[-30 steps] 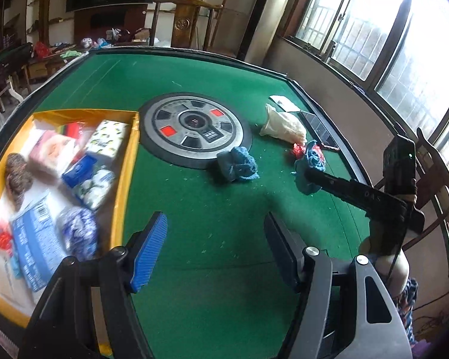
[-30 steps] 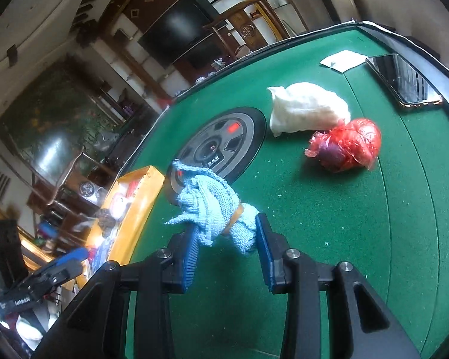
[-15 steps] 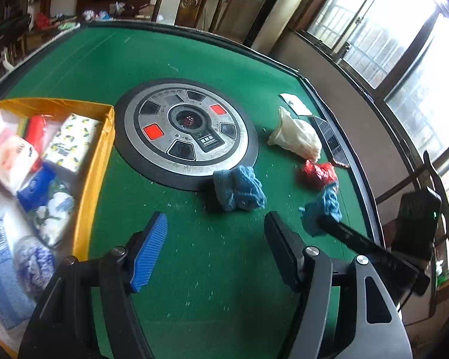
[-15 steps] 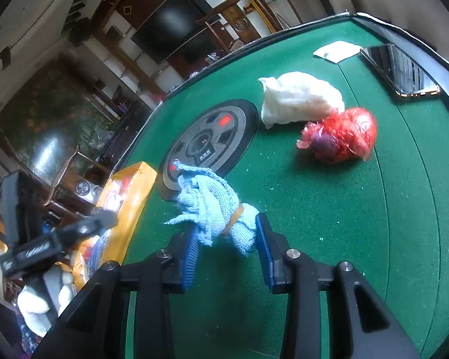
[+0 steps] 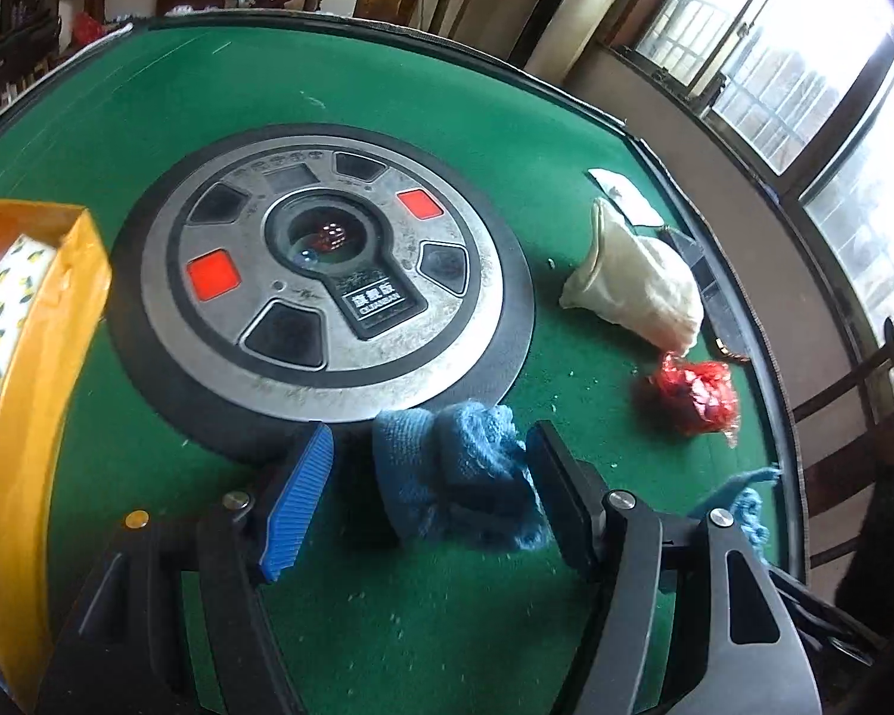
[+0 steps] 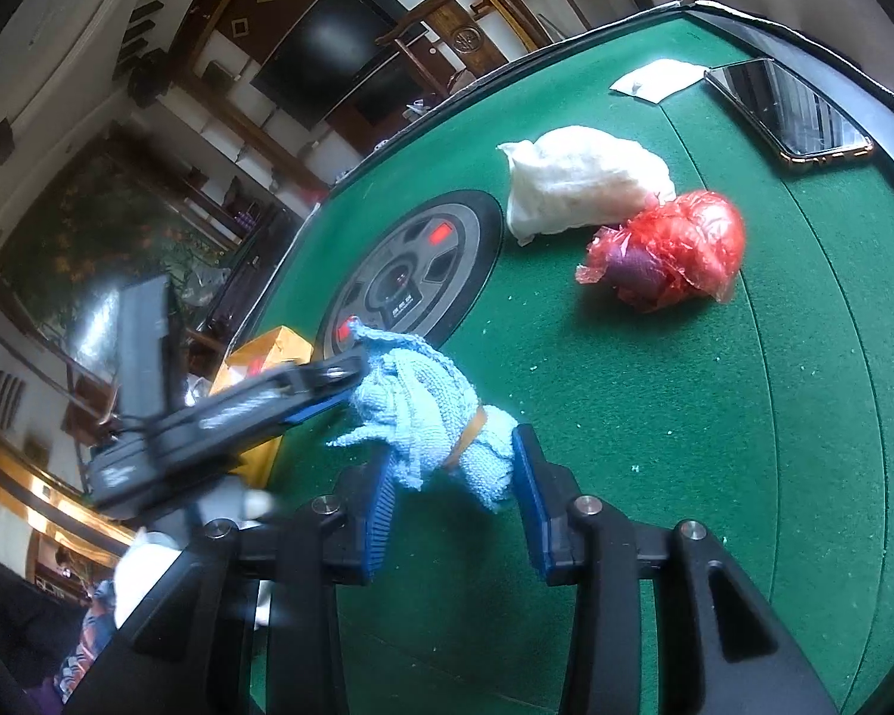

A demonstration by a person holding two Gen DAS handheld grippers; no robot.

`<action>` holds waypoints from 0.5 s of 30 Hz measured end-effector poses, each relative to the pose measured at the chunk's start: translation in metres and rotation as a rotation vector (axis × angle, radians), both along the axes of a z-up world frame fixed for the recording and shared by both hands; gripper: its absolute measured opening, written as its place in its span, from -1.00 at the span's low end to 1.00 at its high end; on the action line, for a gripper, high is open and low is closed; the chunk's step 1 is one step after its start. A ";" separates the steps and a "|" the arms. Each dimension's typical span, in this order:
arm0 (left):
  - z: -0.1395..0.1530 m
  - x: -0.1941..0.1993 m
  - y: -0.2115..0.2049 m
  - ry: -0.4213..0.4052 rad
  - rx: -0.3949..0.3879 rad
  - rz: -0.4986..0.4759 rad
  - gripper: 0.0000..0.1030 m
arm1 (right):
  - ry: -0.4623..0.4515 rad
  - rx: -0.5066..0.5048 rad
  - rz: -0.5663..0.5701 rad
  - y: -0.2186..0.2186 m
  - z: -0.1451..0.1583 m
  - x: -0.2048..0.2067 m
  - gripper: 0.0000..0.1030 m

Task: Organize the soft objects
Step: 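Grasp the dark blue knitted glove with the left tool while the right tool holds its glove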

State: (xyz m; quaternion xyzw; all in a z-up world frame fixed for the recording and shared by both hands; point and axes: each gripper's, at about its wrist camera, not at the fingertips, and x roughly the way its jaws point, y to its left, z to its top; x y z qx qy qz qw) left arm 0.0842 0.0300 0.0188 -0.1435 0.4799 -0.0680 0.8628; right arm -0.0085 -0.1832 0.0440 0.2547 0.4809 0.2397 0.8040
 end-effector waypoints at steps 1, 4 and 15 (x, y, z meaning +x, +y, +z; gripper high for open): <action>-0.001 0.000 -0.007 -0.019 0.028 -0.013 0.29 | 0.002 0.001 -0.002 -0.001 0.000 0.000 -0.34; -0.001 -0.002 -0.022 -0.034 0.081 -0.077 0.18 | 0.006 0.001 -0.012 -0.003 -0.001 0.001 -0.34; 0.031 -0.047 -0.002 -0.095 -0.039 -0.136 -0.21 | 0.009 0.024 -0.027 -0.008 -0.003 0.002 -0.34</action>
